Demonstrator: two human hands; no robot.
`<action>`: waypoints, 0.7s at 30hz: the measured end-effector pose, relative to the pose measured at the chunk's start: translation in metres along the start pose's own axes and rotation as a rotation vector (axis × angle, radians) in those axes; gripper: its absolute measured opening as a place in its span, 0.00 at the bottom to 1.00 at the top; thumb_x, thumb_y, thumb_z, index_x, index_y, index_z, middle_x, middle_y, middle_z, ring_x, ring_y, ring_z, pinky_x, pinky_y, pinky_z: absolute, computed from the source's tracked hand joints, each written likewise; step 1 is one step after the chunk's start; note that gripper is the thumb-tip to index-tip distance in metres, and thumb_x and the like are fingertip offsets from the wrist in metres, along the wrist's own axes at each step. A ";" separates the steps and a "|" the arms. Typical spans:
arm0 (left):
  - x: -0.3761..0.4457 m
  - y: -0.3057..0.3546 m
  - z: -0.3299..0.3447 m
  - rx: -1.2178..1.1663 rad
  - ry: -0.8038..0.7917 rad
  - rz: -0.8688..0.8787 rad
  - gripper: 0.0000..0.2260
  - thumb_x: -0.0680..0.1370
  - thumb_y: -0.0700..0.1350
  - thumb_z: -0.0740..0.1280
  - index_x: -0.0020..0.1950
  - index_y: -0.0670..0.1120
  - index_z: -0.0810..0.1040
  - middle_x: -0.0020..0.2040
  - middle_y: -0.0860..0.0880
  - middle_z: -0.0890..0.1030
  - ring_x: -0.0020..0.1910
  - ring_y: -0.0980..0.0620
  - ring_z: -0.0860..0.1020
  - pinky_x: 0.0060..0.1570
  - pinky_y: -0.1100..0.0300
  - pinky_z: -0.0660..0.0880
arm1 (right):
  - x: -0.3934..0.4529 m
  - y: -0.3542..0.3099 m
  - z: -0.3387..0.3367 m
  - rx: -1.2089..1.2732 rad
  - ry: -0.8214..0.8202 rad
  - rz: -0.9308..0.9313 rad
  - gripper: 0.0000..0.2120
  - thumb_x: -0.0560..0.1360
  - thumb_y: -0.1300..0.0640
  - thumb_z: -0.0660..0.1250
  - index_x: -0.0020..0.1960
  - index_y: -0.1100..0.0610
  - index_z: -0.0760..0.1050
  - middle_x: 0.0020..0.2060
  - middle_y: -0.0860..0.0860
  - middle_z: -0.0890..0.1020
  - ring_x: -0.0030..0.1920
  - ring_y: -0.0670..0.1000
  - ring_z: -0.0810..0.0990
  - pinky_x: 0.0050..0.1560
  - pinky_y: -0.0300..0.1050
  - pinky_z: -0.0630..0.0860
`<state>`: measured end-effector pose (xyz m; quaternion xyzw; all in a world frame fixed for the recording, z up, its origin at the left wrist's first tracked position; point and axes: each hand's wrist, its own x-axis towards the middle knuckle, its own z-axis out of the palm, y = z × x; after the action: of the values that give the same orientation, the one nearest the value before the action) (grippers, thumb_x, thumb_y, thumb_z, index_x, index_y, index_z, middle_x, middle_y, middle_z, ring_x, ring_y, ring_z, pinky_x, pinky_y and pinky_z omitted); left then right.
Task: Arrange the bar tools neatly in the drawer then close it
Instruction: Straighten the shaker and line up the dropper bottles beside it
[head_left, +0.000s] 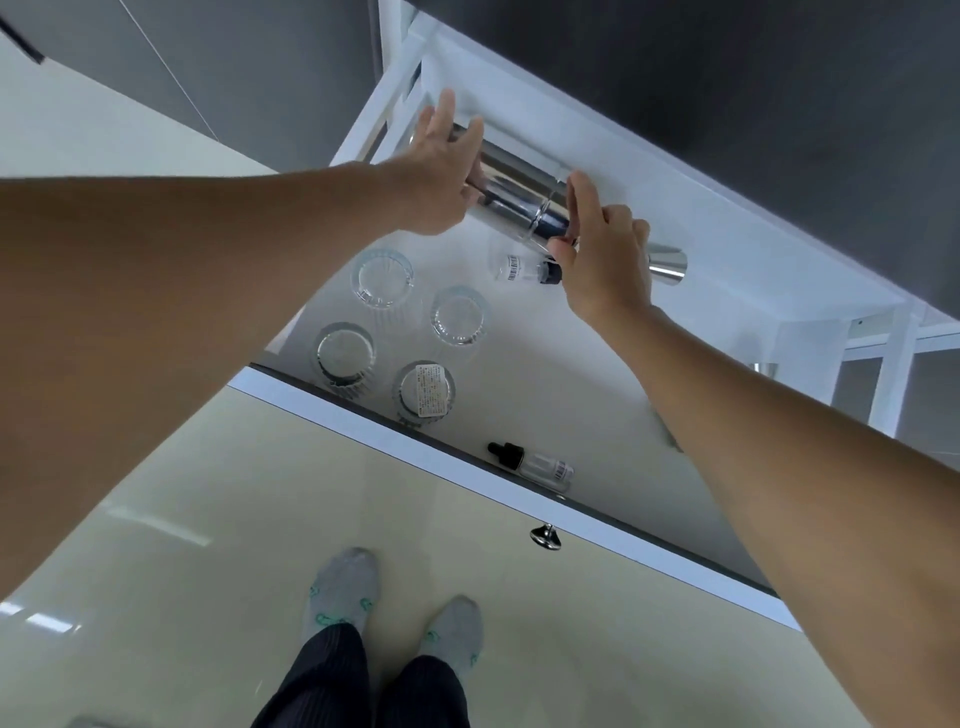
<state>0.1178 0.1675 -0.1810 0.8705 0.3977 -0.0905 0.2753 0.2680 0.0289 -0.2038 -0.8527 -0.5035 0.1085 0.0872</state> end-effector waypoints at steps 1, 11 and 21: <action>0.001 -0.001 -0.002 -0.005 0.010 0.007 0.22 0.80 0.41 0.60 0.74 0.45 0.60 0.79 0.39 0.39 0.78 0.36 0.44 0.75 0.41 0.57 | 0.002 -0.003 0.000 0.003 0.000 0.022 0.29 0.78 0.53 0.63 0.74 0.45 0.54 0.61 0.61 0.72 0.60 0.63 0.69 0.55 0.55 0.72; -0.008 0.006 0.000 -0.013 0.017 0.021 0.11 0.78 0.40 0.62 0.60 0.45 0.67 0.80 0.40 0.43 0.79 0.37 0.42 0.74 0.38 0.54 | 0.005 0.002 -0.014 0.200 -0.030 0.052 0.28 0.78 0.49 0.60 0.75 0.49 0.54 0.59 0.61 0.76 0.59 0.64 0.72 0.57 0.57 0.71; -0.041 0.064 0.042 0.141 0.072 0.097 0.18 0.78 0.41 0.62 0.68 0.40 0.70 0.68 0.41 0.69 0.66 0.43 0.70 0.59 0.48 0.73 | -0.074 0.083 -0.016 0.190 0.180 0.237 0.08 0.76 0.63 0.59 0.49 0.58 0.77 0.44 0.60 0.82 0.46 0.61 0.79 0.47 0.47 0.68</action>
<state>0.1406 0.0839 -0.1748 0.9088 0.3571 -0.0737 0.2028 0.3075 -0.0768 -0.2024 -0.9004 -0.3769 0.0881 0.1985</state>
